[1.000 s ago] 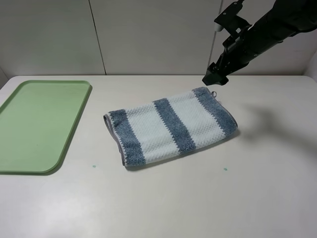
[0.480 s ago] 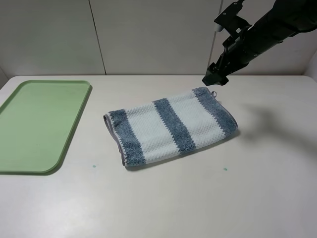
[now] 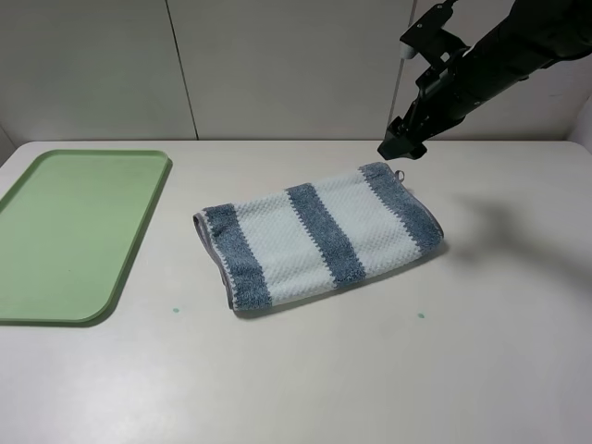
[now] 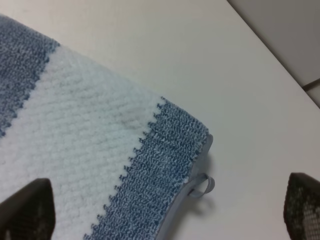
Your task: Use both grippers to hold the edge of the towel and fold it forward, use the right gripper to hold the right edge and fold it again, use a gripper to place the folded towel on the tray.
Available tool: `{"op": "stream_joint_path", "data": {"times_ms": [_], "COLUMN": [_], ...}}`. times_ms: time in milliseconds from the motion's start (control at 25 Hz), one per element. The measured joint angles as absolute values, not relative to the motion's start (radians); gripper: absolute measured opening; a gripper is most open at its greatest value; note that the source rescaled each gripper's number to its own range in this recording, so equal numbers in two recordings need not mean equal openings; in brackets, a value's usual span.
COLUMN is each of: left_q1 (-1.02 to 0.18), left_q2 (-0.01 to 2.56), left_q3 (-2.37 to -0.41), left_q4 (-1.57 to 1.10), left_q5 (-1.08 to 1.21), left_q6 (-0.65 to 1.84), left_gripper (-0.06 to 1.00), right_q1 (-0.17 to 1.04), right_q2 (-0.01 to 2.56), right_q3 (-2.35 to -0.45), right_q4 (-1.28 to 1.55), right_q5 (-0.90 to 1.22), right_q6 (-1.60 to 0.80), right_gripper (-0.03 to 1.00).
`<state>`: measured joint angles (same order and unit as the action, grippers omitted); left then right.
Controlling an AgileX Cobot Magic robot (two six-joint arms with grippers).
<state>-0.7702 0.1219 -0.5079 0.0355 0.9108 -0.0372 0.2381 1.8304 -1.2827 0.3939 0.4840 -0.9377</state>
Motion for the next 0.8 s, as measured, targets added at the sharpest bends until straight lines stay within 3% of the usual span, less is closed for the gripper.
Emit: {"op": "stream_joint_path", "data": {"times_ms": [200,560,800], "left_q1": [-0.705,-0.375,-0.303], "left_q2": [0.122,0.122,0.115], "left_q3": [-0.508,-0.508,-0.508], "left_q4": [0.035,0.035,0.036], "left_q5": [0.911,0.911,0.911], "left_q6": [-0.037,-0.037,-0.037], "left_gripper": [1.0,1.0,1.0], "right_q1": [0.238,0.238,0.238], "right_q2": [1.83,1.83,1.83], "right_q3": [-1.283,-1.283,-1.283], "right_q4": [0.394,0.394,0.394], "right_q5": [0.484,0.484,0.484], "right_q6": [-0.934,-0.913,-0.896], "right_gripper": [1.0,1.0,1.0]}}
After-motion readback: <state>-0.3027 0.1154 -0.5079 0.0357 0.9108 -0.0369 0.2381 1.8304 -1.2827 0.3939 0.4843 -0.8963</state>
